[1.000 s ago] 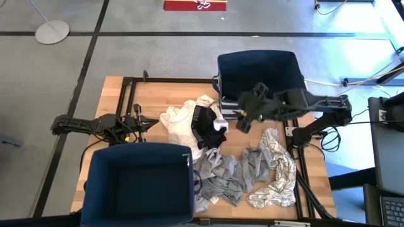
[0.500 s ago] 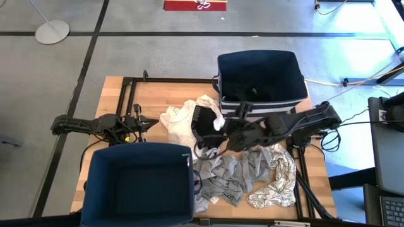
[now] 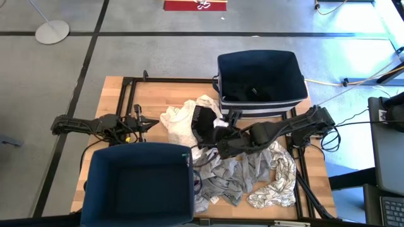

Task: Sort clothes
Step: Put the black boxer into the top right laundry bin

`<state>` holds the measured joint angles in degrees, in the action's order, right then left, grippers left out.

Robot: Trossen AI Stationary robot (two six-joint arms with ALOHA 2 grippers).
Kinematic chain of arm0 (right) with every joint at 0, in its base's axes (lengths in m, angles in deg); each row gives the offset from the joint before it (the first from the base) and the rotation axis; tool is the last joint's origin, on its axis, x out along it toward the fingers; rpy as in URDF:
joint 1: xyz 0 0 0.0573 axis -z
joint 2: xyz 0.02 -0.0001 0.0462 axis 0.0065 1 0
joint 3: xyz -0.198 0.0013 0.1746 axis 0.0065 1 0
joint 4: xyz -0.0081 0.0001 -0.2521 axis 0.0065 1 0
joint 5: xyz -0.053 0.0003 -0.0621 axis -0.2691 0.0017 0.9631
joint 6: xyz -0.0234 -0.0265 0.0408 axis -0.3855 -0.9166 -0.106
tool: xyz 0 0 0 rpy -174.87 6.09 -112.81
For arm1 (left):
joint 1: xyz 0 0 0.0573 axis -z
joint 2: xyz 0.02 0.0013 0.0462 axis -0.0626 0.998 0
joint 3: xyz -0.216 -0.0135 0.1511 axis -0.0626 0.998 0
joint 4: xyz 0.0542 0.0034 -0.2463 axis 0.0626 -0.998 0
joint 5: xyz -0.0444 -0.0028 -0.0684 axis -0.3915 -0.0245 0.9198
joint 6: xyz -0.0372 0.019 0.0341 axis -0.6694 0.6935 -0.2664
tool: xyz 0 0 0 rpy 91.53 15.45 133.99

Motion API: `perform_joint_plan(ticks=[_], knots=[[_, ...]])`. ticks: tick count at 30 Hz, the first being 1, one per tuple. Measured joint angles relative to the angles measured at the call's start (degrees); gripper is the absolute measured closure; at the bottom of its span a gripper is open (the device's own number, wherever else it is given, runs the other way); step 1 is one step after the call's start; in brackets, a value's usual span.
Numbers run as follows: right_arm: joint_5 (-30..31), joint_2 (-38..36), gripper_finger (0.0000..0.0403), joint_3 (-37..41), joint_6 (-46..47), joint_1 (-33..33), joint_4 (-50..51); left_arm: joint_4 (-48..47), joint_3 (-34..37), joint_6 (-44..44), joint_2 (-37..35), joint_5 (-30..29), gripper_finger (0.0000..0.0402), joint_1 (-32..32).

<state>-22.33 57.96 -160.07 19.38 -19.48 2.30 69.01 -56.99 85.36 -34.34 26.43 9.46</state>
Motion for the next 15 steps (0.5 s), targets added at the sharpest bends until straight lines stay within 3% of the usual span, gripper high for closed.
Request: perform_joint_plan(ticks=[8,15], knots=[[-1.1,-0.2,0.0142,14.2,-5.4,1.8,-18.2,0.2,0.0,0.7,0.0,0.0,0.0399,0.0],[-2.0,-0.1,0.0142,22.0,-8.9,5.9,-33.3,0.2,0.0,0.5,0.0,0.0,0.0399,0.0]])
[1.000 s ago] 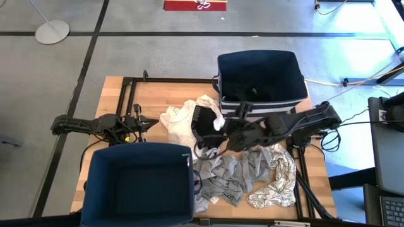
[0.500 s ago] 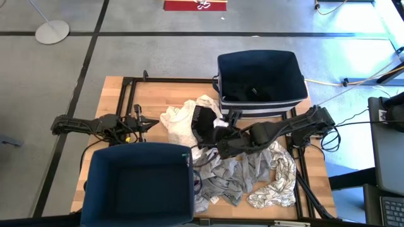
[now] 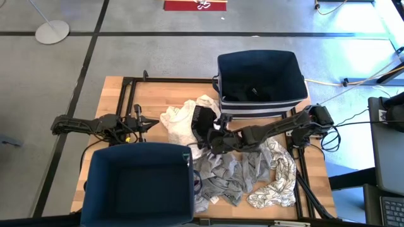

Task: Sort clothes
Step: Put the black boxer into the top right laundry bin

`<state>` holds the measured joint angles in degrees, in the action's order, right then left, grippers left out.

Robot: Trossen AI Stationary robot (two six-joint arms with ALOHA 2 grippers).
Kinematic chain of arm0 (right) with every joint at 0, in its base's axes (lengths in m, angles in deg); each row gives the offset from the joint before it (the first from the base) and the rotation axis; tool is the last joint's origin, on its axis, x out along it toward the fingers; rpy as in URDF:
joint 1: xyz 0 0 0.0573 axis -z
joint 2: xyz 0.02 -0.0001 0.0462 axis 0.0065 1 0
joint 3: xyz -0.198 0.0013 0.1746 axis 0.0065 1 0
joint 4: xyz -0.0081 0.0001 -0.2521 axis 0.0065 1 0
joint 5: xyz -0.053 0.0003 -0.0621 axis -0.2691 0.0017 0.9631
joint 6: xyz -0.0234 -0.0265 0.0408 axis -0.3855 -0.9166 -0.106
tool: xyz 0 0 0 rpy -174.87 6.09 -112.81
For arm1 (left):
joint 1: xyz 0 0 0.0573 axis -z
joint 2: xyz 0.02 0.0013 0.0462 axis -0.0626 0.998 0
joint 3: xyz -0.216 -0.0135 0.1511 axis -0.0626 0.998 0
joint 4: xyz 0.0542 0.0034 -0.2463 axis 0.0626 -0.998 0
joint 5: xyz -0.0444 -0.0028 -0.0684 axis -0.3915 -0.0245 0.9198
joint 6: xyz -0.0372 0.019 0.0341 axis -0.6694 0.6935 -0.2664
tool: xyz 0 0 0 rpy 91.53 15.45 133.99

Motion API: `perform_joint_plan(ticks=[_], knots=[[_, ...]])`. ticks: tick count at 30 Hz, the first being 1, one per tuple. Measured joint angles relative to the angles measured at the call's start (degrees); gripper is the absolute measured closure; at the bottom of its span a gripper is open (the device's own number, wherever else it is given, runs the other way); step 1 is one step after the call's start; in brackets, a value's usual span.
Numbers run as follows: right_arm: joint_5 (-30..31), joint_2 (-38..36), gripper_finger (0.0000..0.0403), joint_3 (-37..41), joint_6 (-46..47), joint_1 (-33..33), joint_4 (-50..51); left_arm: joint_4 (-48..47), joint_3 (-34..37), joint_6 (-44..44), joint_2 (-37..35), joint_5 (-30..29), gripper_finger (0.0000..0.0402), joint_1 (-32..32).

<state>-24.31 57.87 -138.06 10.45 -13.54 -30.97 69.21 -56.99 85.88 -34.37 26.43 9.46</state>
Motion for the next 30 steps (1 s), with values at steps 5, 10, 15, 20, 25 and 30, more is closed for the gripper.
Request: perform_joint_plan(ticks=[5,10,15,20,25,30], knots=[[-3.9,0.0,0.0142,3.7,-1.7,3.8,-8.6,0.0,0.0,0.0,0.0,0.0,0.0399,0.0],[-6.4,0.5,0.0142,6.1,-2.3,7.2,-14.3,0.0,0.0,0.0,0.0,0.0,0.0399,0.0],[-8.5,2.3,0.0144,7.5,-2.4,9.9,-17.3,0.0,0.0,0.1,0.0,0.0,0.0399,0.0],[-9.1,4.8,0.019,7.6,-3.0,10.7,-18.6,0.0,0.0,0.0,0.0,0.0,0.0399,0.0],[-9.1,5.7,0.0288,7.6,-3.1,10.6,-18.8,0.0,0.0,0.2,0.0,0.0,0.0399,0.0],[-8.6,5.7,0.0385,7.3,-3.7,10.5,-18.6,0.0,0.0,0.2,0.0,0.0,0.0399,0.0]])
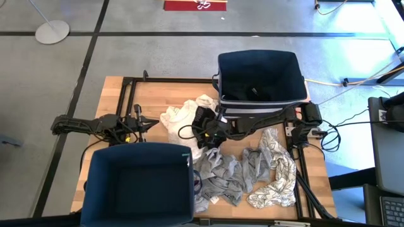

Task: Sort clothes
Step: Put the black boxer into the top right laundry bin

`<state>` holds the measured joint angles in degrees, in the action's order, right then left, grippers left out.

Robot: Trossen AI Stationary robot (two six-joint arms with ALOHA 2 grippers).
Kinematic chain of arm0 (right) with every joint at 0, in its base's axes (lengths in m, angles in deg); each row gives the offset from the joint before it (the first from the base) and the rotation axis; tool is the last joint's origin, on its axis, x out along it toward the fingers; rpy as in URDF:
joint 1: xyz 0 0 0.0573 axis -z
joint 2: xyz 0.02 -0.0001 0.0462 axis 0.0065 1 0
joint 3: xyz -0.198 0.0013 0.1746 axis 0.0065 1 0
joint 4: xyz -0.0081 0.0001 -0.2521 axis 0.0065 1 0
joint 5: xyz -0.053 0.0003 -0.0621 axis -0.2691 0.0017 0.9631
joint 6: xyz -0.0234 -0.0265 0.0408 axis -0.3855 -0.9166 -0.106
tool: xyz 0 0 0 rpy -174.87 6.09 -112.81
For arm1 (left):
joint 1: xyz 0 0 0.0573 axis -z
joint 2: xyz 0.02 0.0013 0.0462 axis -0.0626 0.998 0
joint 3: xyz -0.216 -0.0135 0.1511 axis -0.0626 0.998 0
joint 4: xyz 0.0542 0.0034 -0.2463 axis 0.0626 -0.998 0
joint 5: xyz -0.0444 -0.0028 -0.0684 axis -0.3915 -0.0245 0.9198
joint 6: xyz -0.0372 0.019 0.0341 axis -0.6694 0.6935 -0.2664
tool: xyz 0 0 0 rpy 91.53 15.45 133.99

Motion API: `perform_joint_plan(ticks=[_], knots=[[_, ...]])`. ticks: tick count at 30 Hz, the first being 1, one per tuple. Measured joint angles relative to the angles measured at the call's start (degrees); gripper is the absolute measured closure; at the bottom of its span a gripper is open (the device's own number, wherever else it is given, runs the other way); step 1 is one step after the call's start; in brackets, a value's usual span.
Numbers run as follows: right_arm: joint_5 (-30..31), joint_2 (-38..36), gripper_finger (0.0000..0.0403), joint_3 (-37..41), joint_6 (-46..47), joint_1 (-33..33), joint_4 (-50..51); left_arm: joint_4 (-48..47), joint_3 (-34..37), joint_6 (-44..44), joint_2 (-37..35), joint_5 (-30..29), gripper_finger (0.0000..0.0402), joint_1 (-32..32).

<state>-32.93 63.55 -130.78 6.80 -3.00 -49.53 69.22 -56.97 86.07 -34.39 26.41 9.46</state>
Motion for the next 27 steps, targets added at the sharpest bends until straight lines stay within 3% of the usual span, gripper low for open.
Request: perform_joint_plan(ticks=[6,10,27], knots=[[0.5,-0.1,0.0376,-1.3,-0.6,-0.4,2.1,0.0,0.0,-1.3,0.0,0.0,0.0399,0.0],[2.8,-2.3,0.039,-2.2,-1.1,-2.0,3.1,0.0,0.0,-1.3,0.0,0.0,0.0399,0.0],[7.2,-22.4,0.0393,-2.2,-2.3,-6.0,8.5,0.0,0.0,-1.1,0.0,0.0,0.0399,0.0]])
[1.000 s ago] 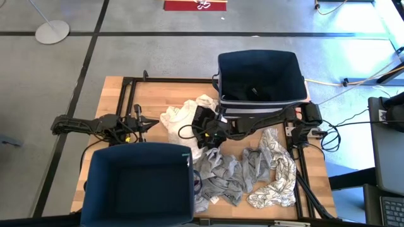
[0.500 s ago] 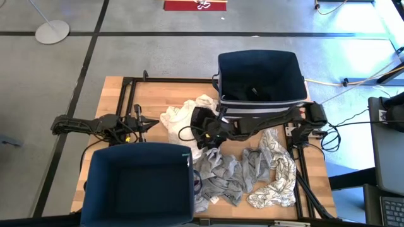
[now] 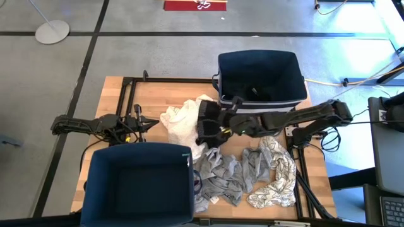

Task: Sort clothes
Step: Put the black boxer into the top right laundry bin

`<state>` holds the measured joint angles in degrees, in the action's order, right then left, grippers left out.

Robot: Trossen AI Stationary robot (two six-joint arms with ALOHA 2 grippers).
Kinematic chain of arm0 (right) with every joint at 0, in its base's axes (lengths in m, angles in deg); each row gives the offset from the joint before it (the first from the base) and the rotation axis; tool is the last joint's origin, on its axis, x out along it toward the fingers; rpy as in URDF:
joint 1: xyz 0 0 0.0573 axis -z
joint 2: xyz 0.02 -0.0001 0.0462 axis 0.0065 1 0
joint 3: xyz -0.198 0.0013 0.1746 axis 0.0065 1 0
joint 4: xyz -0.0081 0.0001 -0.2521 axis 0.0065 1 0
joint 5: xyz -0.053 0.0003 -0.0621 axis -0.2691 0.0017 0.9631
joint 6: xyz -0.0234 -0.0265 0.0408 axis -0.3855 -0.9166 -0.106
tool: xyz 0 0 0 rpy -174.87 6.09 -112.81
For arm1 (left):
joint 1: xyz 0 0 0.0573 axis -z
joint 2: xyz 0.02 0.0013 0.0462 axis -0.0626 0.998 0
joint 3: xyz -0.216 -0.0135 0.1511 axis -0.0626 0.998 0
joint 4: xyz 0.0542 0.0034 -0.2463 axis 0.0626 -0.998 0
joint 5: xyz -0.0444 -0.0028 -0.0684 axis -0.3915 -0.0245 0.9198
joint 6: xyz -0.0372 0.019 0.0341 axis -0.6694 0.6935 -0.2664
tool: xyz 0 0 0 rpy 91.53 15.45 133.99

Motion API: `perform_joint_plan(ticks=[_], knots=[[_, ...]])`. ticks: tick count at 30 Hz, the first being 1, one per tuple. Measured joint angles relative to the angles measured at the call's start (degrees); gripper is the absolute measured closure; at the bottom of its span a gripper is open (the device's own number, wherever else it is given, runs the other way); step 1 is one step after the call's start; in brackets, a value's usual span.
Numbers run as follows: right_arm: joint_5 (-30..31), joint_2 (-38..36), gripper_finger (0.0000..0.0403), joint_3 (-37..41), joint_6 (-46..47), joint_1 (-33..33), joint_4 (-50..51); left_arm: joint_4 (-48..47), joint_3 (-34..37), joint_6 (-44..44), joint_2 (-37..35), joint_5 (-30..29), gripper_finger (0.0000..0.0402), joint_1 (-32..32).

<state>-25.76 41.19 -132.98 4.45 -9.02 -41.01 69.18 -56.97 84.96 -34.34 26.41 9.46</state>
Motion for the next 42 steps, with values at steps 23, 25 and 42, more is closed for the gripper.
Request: perform_joint_plan(ticks=[23,25,42], knots=[[8.7,-13.6,0.0389,-14.3,-24.3,1.4,-1.9,0.1,0.0,-0.1,0.0,0.0,0.0399,0.0],[9.0,-13.6,0.0388,-16.9,-26.8,2.9,-1.8,0.1,0.0,-0.4,0.0,0.0,0.0399,0.0],[9.5,-13.6,0.0386,-27.0,-36.0,23.8,-1.4,0.1,0.0,-0.4,0.0,0.0,0.0399,0.0]])
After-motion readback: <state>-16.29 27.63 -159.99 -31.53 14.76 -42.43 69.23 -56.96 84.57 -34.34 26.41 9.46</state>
